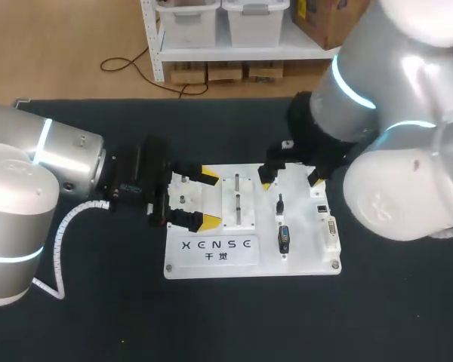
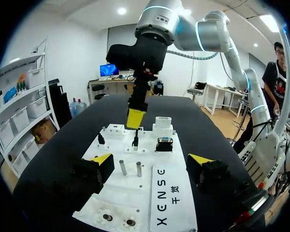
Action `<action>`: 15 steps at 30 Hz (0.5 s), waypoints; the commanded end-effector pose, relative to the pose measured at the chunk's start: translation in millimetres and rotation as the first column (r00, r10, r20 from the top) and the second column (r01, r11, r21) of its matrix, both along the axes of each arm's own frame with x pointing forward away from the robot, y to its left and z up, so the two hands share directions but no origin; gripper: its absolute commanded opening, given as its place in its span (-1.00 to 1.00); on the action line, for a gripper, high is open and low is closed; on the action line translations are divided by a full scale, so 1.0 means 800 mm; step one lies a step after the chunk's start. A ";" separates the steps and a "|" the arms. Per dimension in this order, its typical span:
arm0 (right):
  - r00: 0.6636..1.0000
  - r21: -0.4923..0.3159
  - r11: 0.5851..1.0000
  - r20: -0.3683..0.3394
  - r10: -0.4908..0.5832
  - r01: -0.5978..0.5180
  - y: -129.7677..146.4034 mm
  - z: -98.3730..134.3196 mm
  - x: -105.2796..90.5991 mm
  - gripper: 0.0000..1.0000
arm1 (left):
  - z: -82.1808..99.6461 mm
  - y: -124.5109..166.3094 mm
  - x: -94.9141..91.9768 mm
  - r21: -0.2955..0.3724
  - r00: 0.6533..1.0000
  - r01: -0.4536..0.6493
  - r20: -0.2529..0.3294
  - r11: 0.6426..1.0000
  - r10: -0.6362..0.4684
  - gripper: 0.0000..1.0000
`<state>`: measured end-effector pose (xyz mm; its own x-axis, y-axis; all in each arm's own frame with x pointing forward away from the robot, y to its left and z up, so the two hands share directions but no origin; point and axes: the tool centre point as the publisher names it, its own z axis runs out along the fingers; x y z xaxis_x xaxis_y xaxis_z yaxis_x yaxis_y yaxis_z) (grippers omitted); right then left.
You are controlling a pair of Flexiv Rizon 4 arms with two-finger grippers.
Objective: Insert the Ethernet cable into its matching sockets.
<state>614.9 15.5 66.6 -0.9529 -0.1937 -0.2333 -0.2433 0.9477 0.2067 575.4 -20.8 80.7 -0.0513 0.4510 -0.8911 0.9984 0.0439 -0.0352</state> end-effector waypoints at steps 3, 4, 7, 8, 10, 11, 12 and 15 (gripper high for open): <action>0.998 -0.241 0.968 0.030 -0.063 0.068 0.002 -0.017 -0.016 1.00 | -0.002 0.000 0.000 -0.005 1.000 -0.001 0.003 1.000 0.001 1.00; 0.997 -0.249 0.966 0.026 -0.069 0.073 0.001 -0.020 -0.017 1.00 | -0.002 0.000 0.000 -0.005 1.000 -0.001 0.003 1.000 0.001 1.00; 0.996 -0.259 0.962 0.031 -0.084 0.089 -0.001 -0.028 -0.014 1.00 | -0.002 0.000 0.000 -0.005 1.000 -0.001 0.003 1.000 0.001 1.00; 0.996 -0.259 0.962 0.032 -0.085 0.090 -0.001 -0.030 -0.013 1.00 | -0.002 0.000 0.000 -0.005 1.000 -0.001 0.003 1.000 0.001 1.00; 0.995 -0.265 0.960 0.035 -0.091 0.097 -0.001 -0.034 -0.011 1.00 | -0.002 0.000 0.000 -0.005 1.000 -0.001 0.003 1.000 0.001 1.00; 0.995 -0.267 0.958 0.034 -0.094 0.100 0.000 -0.036 -0.010 1.00 | -0.002 0.000 0.000 -0.005 1.000 -0.001 0.003 1.000 0.001 1.00; 0.995 -0.272 0.957 0.032 -0.100 0.104 0.000 -0.040 -0.009 1.00 | -0.002 0.000 0.000 -0.005 1.000 -0.001 0.003 1.000 0.001 1.00; 0.993 -0.270 0.956 0.025 -0.112 0.115 0.002 -0.044 -0.009 1.00 | -0.002 0.000 0.000 -0.005 1.000 -0.001 0.003 1.000 0.001 1.00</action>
